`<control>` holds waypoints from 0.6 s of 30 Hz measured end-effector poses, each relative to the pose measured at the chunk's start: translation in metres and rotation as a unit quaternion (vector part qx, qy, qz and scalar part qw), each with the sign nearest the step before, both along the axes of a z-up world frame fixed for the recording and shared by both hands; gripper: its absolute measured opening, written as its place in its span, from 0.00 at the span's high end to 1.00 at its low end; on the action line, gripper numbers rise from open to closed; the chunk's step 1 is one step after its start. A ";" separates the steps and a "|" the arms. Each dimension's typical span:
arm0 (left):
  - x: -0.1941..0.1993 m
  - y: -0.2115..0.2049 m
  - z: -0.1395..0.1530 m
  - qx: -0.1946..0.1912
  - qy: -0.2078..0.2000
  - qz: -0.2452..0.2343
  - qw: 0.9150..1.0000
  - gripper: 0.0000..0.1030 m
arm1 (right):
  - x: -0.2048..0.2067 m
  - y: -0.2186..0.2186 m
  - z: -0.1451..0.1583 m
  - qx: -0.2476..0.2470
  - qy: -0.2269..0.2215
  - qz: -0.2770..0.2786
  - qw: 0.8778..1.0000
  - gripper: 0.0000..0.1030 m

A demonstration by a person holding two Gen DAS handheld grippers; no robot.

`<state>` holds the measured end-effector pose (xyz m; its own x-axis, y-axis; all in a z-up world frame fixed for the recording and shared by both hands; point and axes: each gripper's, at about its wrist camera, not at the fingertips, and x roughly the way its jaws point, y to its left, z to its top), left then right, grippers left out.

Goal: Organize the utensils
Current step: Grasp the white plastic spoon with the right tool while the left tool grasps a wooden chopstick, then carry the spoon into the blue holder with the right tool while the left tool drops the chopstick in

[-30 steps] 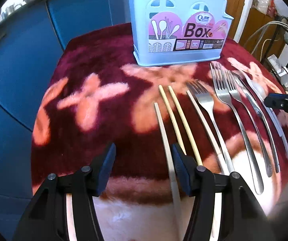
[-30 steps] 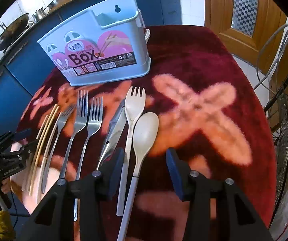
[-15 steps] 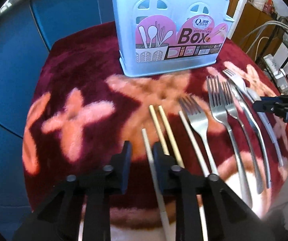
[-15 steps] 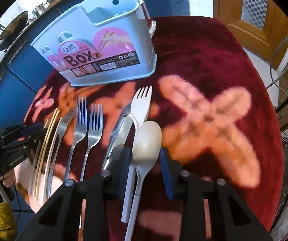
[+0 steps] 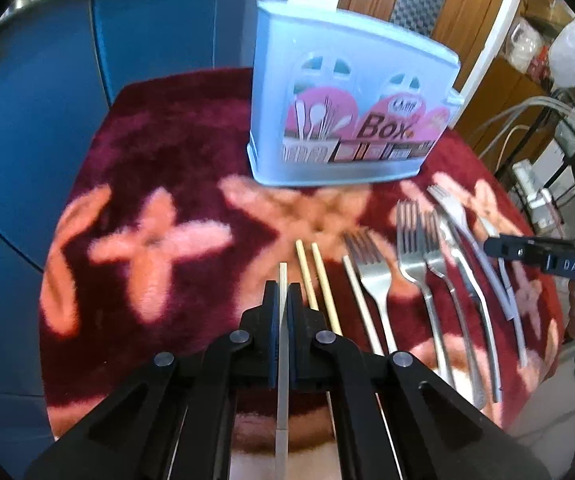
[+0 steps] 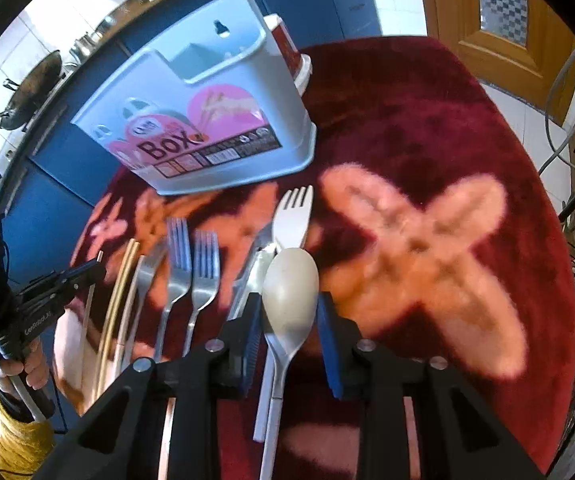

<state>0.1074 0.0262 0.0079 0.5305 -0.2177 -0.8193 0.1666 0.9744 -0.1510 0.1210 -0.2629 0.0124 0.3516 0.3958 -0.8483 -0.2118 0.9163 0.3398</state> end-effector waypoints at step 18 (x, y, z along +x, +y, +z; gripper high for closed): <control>-0.031 0.003 0.084 -0.069 -0.162 0.017 0.984 0.98 | -0.038 0.007 0.092 0.031 -0.183 -0.032 0.982 0.71</control>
<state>0.0769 0.0293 0.0918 0.7673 -0.2923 -0.5709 0.1955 0.9543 -0.2258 0.0826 -0.2562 0.1040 0.6543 0.4092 -0.6360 -0.2725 0.9120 0.3066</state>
